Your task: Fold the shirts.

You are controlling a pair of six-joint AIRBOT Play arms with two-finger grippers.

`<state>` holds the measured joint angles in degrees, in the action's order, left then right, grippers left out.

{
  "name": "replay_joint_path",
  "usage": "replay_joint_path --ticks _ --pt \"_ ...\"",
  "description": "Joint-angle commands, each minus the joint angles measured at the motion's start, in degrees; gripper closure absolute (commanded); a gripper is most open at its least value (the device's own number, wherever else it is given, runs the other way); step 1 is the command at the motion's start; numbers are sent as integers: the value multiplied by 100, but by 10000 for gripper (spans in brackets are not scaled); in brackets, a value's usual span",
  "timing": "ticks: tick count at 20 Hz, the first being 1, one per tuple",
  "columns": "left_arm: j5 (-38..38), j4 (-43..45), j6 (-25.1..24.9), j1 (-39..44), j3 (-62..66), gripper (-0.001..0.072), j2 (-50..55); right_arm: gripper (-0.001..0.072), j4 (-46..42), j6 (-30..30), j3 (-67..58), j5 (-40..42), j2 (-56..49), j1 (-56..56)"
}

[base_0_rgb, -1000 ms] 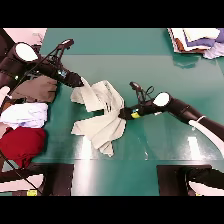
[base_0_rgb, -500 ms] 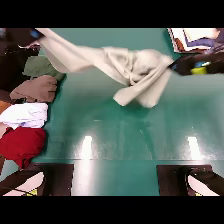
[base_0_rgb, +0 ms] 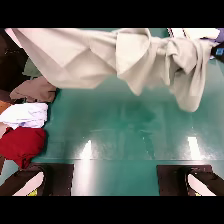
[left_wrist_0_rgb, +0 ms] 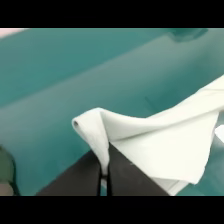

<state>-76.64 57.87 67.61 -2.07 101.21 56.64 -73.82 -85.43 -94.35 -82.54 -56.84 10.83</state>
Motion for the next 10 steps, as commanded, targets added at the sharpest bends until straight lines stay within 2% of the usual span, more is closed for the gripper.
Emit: replay_joint_path --ticks 1,3,6,8,10 --pt "-282 11 2 26 -1117 681 -48 700 -94 2 610 -540 -57 282" --pt "-109 13 -57 31 -2216 681 -46 700 -92 -2 1453 -400 -57 686" --pt "658 326 -470 31 -3807 681 -46 699 -90 -26 2756 234 -57 1399" --pt "1128 452 -601 31 -4557 680 -46 699 -79 -282 3497 761 -59 1864" --pt "1161 535 -807 31 -5080 680 -46 699 -74 -494 3967 879 -57 2199"
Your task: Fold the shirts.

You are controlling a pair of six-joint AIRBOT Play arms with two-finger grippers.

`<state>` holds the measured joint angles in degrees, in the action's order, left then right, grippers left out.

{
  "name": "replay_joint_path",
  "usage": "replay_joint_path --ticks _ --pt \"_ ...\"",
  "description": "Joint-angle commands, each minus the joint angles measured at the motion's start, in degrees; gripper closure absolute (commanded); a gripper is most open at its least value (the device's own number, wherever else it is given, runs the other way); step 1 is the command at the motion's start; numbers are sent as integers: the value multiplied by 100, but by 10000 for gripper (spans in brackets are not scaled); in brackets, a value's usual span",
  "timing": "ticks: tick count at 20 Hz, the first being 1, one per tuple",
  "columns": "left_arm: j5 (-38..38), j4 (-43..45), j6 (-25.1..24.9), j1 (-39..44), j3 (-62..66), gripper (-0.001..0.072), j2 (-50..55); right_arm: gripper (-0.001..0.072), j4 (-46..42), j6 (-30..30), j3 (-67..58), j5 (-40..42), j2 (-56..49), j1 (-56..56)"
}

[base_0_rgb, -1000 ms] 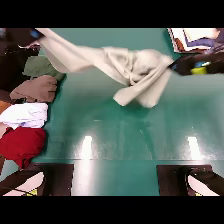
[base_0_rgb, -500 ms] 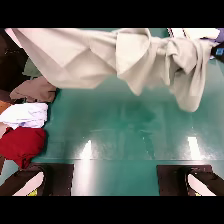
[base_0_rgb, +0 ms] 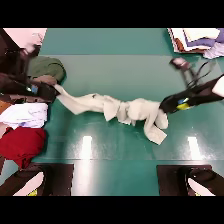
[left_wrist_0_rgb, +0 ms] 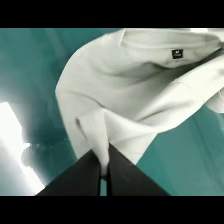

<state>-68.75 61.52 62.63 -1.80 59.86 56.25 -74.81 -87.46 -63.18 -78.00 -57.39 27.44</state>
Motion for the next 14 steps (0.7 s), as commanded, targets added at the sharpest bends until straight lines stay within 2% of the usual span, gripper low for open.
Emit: replay_joint_path --ticks 1,3,4,5,6,9,10,11,12,14 --pt "295 227 -326 4 -1097 680 -7 699 26 -404 1027 387 -2 673" --pt "0 326 -308 4 -1217 680 -7 691 33 -535 1233 280 -2 848" --pt "-111 323 -302 4 -1217 635 -9 543 33 -540 1263 162 -2 883" --pt "-138 321 -203 4 -1215 320 -9 333 33 -557 1241 37 -2 887" --pt "-120 323 -11 4 -1172 46 -9 263 22 -555 1152 -142 -2 885" --pt "-400 240 431 4 -468 30 -9 263 -35 -553 726 -577 153 874" --pt "-479 -28 608 4 -160 30 -9 263 -46 -553 573 -625 264 872" --pt "-492 -575 654 4 9 30 -9 263 -28 -553 455 -616 374 835" --pt "-481 -1287 584 33 22 88 -4 263 -24 -555 345 -621 466 745" --pt "-369 -1650 468 448 -114 108 129 264 -22 -555 216 -603 597 411"
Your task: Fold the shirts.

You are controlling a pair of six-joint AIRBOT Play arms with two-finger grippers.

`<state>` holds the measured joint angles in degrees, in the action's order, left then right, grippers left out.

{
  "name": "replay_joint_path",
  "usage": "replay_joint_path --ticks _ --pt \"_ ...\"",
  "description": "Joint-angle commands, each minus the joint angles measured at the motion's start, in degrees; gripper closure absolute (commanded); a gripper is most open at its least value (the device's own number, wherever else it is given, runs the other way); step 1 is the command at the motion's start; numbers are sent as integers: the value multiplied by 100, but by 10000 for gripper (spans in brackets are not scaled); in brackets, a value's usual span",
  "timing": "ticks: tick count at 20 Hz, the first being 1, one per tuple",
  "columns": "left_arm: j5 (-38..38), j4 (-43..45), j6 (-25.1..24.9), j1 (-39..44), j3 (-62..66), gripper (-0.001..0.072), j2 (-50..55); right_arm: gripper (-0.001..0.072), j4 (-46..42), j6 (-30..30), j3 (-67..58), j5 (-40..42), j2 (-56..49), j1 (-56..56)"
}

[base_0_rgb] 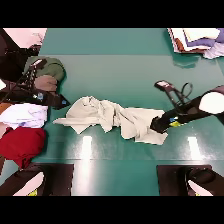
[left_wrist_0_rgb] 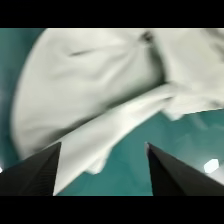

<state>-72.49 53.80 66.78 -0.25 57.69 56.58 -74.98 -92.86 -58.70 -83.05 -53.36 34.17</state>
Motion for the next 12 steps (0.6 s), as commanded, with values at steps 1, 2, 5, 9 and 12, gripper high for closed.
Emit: replay_joint_path --ticks 1,2,5,9,12 --pt "98 -883 55 588 4 108 229 263 -7 -13 -267 -94 223 -457" --pt "236 -890 79 901 -81 107 461 263 -4 -11 -297 -103 227 -682" --pt "455 -1152 140 1528 -103 107 1412 264 2 11 -295 -98 234 -1198" --pt "485 -2055 55 1921 -103 106 2542 264 -2 149 -295 -94 234 -1528" --pt "737 -2865 -173 1956 -103 108 2859 264 0 166 -291 -94 234 -1558"
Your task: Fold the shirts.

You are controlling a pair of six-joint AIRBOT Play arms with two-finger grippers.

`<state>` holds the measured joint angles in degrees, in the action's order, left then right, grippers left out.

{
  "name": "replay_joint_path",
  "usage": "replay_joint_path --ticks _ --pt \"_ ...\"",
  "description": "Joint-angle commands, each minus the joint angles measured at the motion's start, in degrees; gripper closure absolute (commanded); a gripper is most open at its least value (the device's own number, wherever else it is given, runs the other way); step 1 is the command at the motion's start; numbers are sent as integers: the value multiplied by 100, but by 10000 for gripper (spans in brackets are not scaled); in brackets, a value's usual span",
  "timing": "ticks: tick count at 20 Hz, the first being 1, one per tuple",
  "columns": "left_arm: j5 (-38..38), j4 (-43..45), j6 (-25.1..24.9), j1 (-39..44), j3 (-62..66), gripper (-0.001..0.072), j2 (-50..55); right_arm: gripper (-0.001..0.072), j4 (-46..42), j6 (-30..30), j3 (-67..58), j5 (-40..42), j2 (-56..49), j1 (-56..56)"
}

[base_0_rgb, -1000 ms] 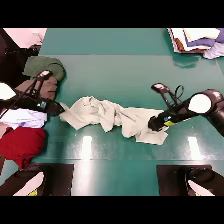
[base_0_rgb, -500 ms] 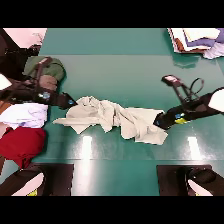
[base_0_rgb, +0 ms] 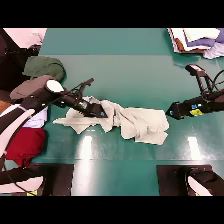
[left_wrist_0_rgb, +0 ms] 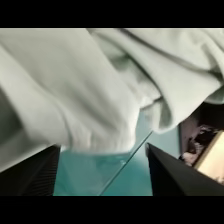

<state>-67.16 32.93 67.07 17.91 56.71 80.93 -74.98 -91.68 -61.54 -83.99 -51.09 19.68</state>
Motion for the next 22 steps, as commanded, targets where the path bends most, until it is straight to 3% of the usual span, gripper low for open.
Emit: replay_joint_path --ticks 1,2,3,4,5,11,16,22 --pt "372 -754 -197 140 -4 108 439 264 -2 48 -7 -2 7 -111" --pt "476 -728 -192 140 -4 110 444 265 -2 48 -7 -7 7 -109" --pt "527 -728 -140 140 -4 208 442 264 -2 48 -7 -22 7 -109" --pt "577 -730 -136 140 -4 603 442 264 0 48 31 -37 13 -111" --pt "577 -741 -149 109 17 681 435 264 -4 48 146 -63 48 -111" --pt "-35 -490 -155 -656 688 681 -9 264 129 264 1998 490 409 -894" --pt "-186 -13 -151 -737 872 681 -361 266 1663 1346 2916 531 -20 -2083" --pt "-286 341 -149 -737 872 681 -361 265 1585 1488 3421 669 -24 -2079"
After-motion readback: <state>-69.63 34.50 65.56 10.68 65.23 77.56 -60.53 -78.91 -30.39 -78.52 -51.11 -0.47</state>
